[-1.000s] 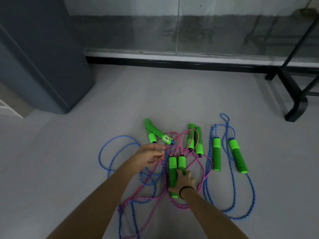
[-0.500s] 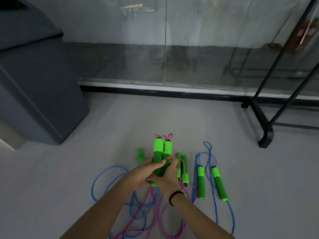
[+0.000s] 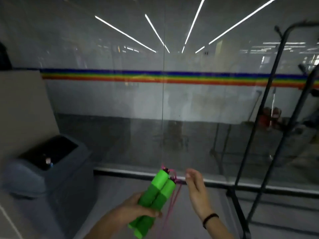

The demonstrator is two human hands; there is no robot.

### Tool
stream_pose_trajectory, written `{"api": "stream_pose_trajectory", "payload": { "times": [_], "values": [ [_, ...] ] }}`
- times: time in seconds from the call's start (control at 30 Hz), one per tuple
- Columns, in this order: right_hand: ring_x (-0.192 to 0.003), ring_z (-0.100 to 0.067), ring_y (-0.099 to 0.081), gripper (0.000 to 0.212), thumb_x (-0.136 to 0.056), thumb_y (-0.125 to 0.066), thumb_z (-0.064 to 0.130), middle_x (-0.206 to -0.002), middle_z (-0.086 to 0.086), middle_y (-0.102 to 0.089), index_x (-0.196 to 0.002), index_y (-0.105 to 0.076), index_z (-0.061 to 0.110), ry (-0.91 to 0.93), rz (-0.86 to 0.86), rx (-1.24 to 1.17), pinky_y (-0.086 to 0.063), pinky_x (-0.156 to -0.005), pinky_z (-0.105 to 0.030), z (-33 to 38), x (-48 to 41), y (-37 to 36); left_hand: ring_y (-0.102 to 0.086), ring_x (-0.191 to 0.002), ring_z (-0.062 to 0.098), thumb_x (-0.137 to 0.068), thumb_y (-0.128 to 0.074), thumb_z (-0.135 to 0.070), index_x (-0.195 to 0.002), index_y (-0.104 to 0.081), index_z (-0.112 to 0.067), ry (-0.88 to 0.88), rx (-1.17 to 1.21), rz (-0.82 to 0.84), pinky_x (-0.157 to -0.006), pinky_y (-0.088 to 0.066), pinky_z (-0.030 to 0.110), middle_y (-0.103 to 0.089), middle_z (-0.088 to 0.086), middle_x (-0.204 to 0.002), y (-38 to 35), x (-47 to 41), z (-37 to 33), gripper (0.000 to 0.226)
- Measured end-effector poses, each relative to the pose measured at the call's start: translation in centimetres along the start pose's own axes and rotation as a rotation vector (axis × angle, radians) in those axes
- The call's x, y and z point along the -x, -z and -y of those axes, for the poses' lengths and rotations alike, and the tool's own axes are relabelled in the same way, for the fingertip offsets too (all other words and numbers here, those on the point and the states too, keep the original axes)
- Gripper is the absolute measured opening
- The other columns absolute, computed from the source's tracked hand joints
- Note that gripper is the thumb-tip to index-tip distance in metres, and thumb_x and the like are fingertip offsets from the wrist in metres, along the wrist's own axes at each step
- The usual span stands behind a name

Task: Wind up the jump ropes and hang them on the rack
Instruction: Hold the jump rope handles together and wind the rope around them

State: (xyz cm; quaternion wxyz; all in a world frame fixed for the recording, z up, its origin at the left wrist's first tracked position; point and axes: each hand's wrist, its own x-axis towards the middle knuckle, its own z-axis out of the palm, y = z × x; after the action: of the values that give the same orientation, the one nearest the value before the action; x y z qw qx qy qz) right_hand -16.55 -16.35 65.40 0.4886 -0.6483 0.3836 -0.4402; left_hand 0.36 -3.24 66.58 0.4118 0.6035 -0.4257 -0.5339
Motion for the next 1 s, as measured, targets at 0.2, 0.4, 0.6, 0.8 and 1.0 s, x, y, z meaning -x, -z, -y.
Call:
{"api": "stream_pose_trajectory", "payload": {
  "times": [0.2,0.4,0.6,0.8,1.0],
  "values": [
    [-0.072,-0.012,-0.068,0.048,-0.091,-0.037,0.049,-0.074,0.003,-0.074,-0.097,-0.065,0.012,-0.204,0.333,-0.306,-0.053,-0.072,-0.029,13.6,-5.1,0.5,-0.066,-0.078,0.018,-0.053,-0.079,-0.015,-0.105,-0.065,-0.007,-0.091,-0.032,-0.041,-0.067,-0.053,0.026,-0.073,0.008,-0.098,0.8,5.7,-16.4,0.054],
    [-0.034,-0.008,-0.033,0.048,-0.081,-0.032,0.055,-0.039,0.005,-0.039,-0.068,-0.055,0.015,-0.175,0.386,-0.453,-0.033,-0.046,-0.024,21.1,-4.6,2.0,-0.063,-0.058,0.02,-0.062,-0.074,-0.01,-0.097,-0.063,-0.007,-0.184,0.015,-0.021,-0.056,-0.054,0.027,-0.071,0.01,-0.082,0.6,8.4,-24.0,0.037],
    [-0.066,-0.012,-0.062,0.046,-0.092,-0.029,0.049,-0.07,0.002,-0.069,-0.087,-0.064,0.02,-0.039,0.389,-0.533,-0.046,-0.064,-0.029,24.4,-4.6,3.3,-0.063,-0.058,0.021,-0.066,-0.073,-0.013,-0.097,-0.063,-0.011,-0.217,-0.053,0.081,-0.052,-0.051,0.025,-0.07,0.009,-0.085,0.5,9.9,-27.3,0.032],
    [-0.032,-0.004,-0.022,0.042,-0.097,-0.03,0.036,-0.036,0.01,-0.03,-0.069,-0.05,0.012,-0.029,0.201,-0.408,-0.018,-0.034,-0.016,24.5,-2.6,2.4,-0.065,-0.061,0.02,-0.075,-0.07,-0.006,-0.102,-0.061,-0.012,-0.232,-0.108,0.058,-0.052,-0.053,0.027,-0.071,0.007,-0.087,0.9,10.3,-28.7,0.028],
    [-0.071,-0.02,-0.057,0.038,-0.097,-0.029,0.036,-0.072,-0.008,-0.061,-0.074,-0.053,0.017,0.152,0.199,0.39,-0.04,-0.068,-0.029,22.8,1.7,1.3,-0.067,-0.063,0.021,-0.077,-0.07,-0.001,-0.107,-0.06,-0.005,-0.292,-0.026,-0.083,-0.057,-0.056,0.031,-0.071,0.011,-0.093,0.5,8.6,-29.8,0.032]
  ]
}}
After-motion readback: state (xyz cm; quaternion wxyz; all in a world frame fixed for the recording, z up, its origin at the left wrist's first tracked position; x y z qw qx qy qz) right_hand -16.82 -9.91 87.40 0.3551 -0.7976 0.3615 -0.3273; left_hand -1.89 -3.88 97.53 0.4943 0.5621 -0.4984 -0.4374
